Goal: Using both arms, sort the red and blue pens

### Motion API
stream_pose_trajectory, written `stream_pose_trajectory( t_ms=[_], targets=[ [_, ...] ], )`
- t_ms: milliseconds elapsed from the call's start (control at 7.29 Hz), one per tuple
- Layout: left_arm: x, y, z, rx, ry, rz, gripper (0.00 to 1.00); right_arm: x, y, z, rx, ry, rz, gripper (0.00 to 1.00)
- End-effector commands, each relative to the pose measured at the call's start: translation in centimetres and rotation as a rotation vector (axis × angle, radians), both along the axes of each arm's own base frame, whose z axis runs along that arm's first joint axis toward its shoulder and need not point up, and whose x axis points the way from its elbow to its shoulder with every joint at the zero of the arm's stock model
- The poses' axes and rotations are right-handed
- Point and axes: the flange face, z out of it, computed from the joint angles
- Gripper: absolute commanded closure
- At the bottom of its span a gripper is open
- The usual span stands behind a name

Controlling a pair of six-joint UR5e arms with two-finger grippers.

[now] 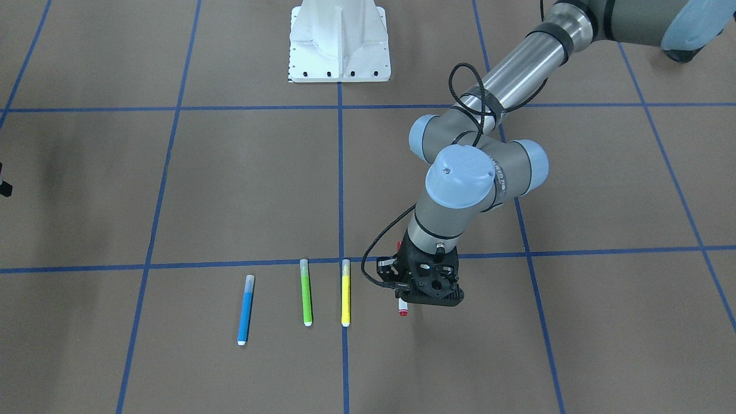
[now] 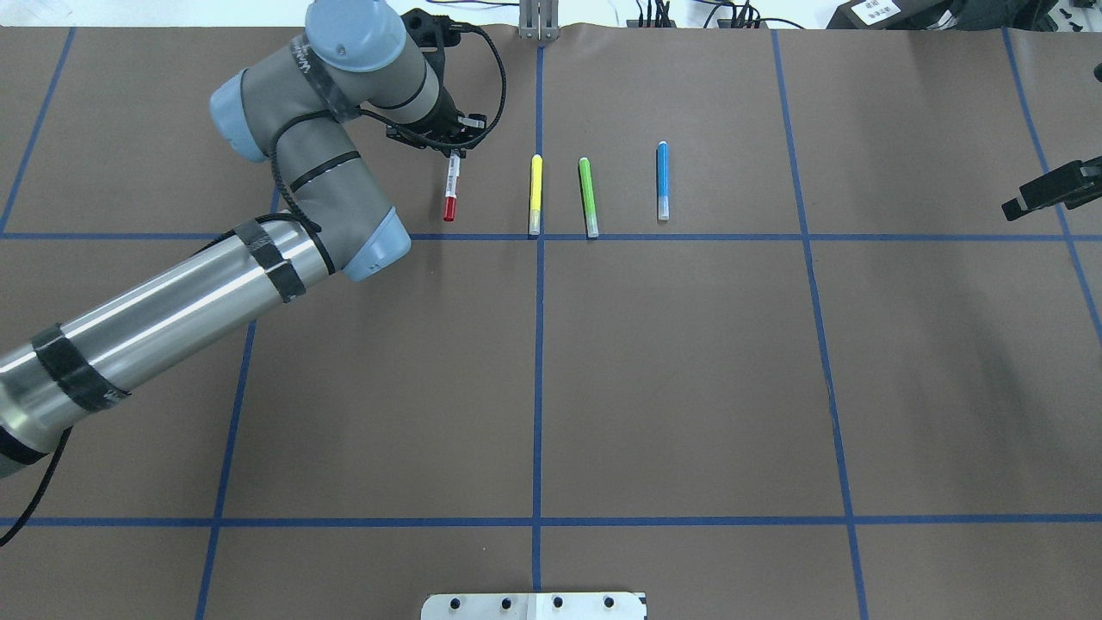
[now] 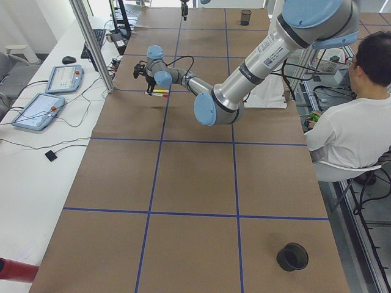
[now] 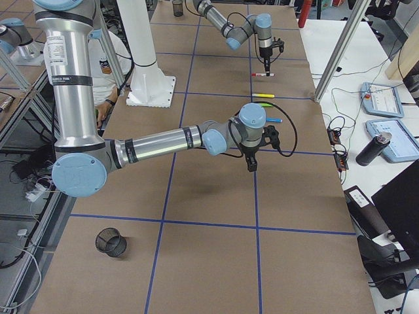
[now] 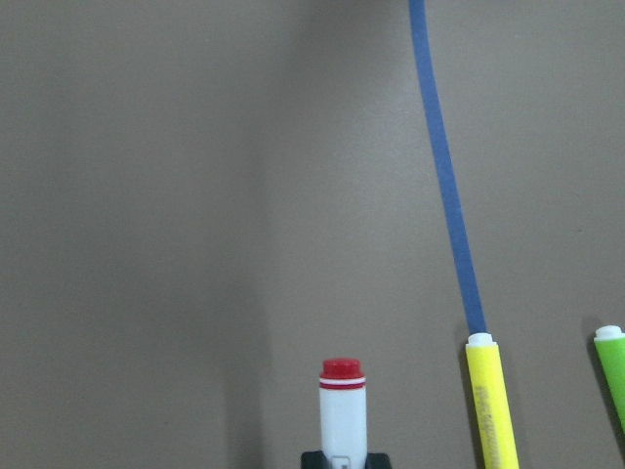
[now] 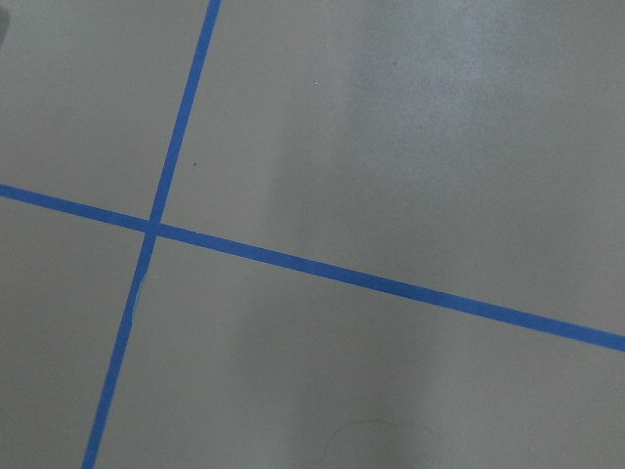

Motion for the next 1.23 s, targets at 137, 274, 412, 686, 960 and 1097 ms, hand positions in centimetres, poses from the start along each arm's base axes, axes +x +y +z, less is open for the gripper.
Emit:
stream_pose_trajectory(
  t_ms=[137, 274, 412, 686, 960, 1097],
  targets=[
    [-8.4, 0.7, 4.2, -0.004, 0.018, -0.044, 1.0, 0.0, -0.1, 0.1, -0.006, -0.002, 0.003, 0.0],
    [-10.5, 1.2, 3.7, -0.007, 0.048, -0.024, 1.0, 0.0, -0.1, 0.1, -0.02, -0.005, 0.011, 0.0],
    [-16.4, 1.1, 6.5, -0.025, 0.073, 0.005, 1.0, 0.0, -0.2, 0.4, -0.03, -0.003, 0.016, 0.0],
    [-27.9, 7.8, 12.1, 0.004, 0.084, -0.022, 1.0, -0.1, -0.3, 0.0, -0.024, -0.005, 0.015, 0.0],
    [-37.5, 16.3, 19.1, -0.066, 0.042, -0.118, 1.0, -0.1, -0.3, 0.3, -0.029, -0.003, 0.015, 0.0],
    [-41.9, 19.8, 24.0, -0.104, 0.017, -0.166, 1.0, -0.1, -0.3, 0.1, -0.024, -0.005, 0.015, 0.0]
  ],
)
